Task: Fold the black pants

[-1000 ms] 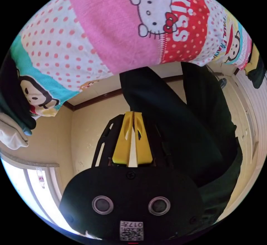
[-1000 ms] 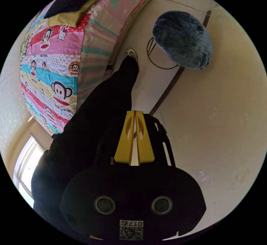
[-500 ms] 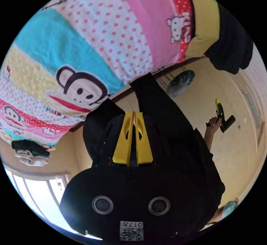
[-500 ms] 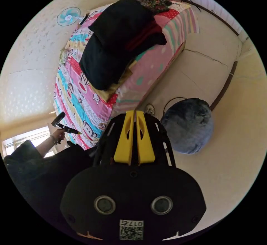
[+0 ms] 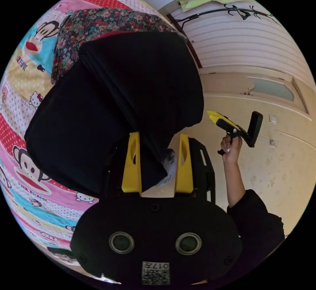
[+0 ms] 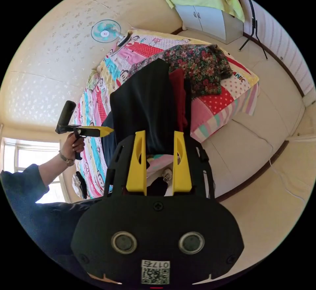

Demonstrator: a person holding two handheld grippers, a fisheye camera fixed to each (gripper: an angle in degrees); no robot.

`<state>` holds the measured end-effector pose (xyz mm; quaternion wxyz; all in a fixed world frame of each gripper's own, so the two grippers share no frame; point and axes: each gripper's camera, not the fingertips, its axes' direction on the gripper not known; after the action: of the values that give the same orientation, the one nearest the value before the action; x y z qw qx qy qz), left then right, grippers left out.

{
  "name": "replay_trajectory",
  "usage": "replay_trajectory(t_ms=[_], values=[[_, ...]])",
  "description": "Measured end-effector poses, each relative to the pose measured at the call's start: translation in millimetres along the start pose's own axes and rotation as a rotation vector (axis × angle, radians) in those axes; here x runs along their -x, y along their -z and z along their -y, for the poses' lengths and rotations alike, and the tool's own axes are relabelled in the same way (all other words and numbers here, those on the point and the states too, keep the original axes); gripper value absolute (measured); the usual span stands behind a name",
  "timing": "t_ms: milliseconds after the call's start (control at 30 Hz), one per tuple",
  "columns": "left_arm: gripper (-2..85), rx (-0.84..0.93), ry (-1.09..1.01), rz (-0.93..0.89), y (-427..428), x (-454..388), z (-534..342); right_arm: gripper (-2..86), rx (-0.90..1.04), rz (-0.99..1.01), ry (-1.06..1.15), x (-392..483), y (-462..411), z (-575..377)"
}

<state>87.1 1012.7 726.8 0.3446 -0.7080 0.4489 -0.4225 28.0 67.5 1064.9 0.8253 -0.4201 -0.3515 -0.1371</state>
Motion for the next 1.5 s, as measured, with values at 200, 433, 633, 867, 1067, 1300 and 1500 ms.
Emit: replay_trajectory(t_ms=[200,433,633,867,1067,1300,1500], values=[[4.4,-0.054,0.222,-0.247,-60.0,31.3,-19.4,5.3,0.038,0.180,-0.170,-25.8,-17.8,-39.2],[2.2,-0.186,0.092,-0.678,2.9,32.9,-78.6,2.8,-0.145,0.744,-0.046,1.7,56.7,-100.4],[2.4,-0.452,-0.140,-0.603,182.2,-9.3,-154.7,1.8,-0.171,0.958,0.352,124.6,150.8,-87.1],[0.9,-0.808,-0.368,-0.527,375.7,-54.8,-360.3,1.5,-0.205,0.869,0.888,383.3,257.2,-137.2],[0.8,-1.028,-0.410,-0.361,485.3,-33.4,-563.9,1.5,-0.084,1.141,1.052,540.0,240.6,-183.8],[0.9,-1.029,-0.157,-0.295,482.8,33.1,-691.3,1.6,0.276,1.166,0.808,626.7,74.4,-223.6],[1.3,-0.737,0.134,-0.376,412.4,102.0,-665.3,2.2,0.510,0.810,0.273,589.9,-71.0,-251.3]])
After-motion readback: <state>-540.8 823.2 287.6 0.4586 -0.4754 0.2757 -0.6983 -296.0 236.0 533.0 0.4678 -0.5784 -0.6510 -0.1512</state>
